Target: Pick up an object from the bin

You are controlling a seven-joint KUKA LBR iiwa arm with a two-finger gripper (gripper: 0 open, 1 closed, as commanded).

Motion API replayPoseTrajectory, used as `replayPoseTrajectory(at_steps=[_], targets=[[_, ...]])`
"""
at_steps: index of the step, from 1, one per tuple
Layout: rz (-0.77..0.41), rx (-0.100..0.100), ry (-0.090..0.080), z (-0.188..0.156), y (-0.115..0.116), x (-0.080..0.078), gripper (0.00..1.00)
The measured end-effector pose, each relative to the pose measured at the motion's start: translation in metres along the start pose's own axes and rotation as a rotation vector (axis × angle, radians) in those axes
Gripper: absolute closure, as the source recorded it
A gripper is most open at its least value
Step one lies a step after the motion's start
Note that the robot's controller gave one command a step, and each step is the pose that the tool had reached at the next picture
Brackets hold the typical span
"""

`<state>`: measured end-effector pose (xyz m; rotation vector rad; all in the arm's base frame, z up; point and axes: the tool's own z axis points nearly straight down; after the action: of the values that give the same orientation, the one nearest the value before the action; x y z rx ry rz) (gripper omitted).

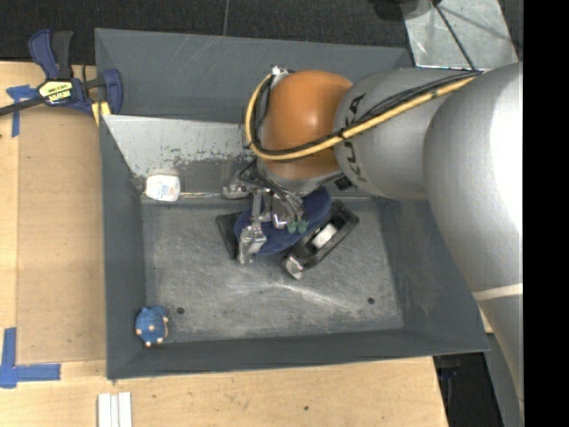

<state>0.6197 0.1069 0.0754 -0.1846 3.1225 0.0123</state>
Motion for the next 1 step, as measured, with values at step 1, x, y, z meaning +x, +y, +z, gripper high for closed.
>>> replayPoseTrajectory(at_steps=[1], targets=[[0.0, 0.004, 0.005, -0.0021, 0.0009, -0.002, 0.0]])
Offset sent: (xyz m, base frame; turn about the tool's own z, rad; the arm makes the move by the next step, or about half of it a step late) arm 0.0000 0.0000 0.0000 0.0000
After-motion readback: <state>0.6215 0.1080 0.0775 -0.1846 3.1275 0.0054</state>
